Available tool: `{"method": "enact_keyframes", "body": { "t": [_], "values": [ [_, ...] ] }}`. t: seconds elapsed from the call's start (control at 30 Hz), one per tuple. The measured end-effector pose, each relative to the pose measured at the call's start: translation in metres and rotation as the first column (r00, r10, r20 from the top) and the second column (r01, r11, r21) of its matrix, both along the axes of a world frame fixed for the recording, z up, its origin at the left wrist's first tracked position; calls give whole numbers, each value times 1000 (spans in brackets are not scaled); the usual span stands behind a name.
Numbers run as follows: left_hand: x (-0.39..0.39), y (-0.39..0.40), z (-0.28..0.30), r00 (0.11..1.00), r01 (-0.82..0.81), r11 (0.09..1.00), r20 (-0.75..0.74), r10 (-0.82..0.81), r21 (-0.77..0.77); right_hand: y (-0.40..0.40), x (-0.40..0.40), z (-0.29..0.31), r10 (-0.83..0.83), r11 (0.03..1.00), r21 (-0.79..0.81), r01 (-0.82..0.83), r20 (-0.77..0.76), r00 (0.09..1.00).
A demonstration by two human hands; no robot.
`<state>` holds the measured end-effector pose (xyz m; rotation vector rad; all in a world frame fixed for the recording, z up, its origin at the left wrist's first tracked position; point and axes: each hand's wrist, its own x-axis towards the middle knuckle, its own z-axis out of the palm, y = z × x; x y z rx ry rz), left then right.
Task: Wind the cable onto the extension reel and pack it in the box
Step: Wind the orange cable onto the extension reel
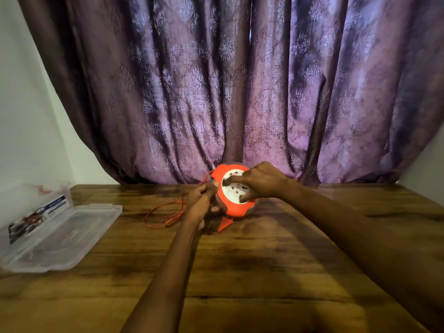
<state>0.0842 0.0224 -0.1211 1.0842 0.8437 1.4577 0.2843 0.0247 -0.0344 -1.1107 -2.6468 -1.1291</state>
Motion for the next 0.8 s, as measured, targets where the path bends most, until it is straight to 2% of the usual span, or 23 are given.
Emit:
{"method": "enact_keyframes", "body": {
  "t": [0.07,0.13,0.2,0.27,0.4,0.5,0.53,0.57,0.6,0.67,0.77,0.8],
  "values": [
    [10,-1,1,997,-65,998,43,65,12,4,-4,-8,-108,994,-15,107,-240,965],
    [17,0,0,988,-143,987,70,138,69,4,-12,-14,-196,981,-91,174,-470,860],
    [22,1,-2,972,-224,969,91,215,107,4,-25,-20,-277,961,-184,207,-674,685],
    [25,0,-5,964,-258,954,111,243,152,5,-39,-22,-381,924,-317,214,-795,472],
    [26,-3,-7,955,-296,920,78,285,257,7,-60,-21,-511,859,-510,36,-860,9],
    [27,-1,-10,936,-348,903,44,349,250,8,-71,-26,-531,841,-450,-301,-792,-301],
    [27,0,-11,930,-363,899,37,365,245,8,-74,-29,-552,822,-411,-393,-745,-375],
    [27,0,-12,925,-376,894,35,379,242,10,-74,-31,-572,805,-387,-450,-708,-414],
    [25,1,-12,919,-390,891,32,393,233,10,-73,-34,-597,783,-389,-486,-688,-412],
    [20,5,-12,913,-408,893,58,404,189,7,-68,-34,-615,753,-392,-528,-703,-356],
    [8,11,-11,907,-410,905,154,392,109,5,-55,-32,-551,771,-358,-526,-790,-270],
    [4,13,-10,907,-398,913,191,377,89,5,-50,-32,-498,803,-363,-472,-844,-197]
  ]
}}
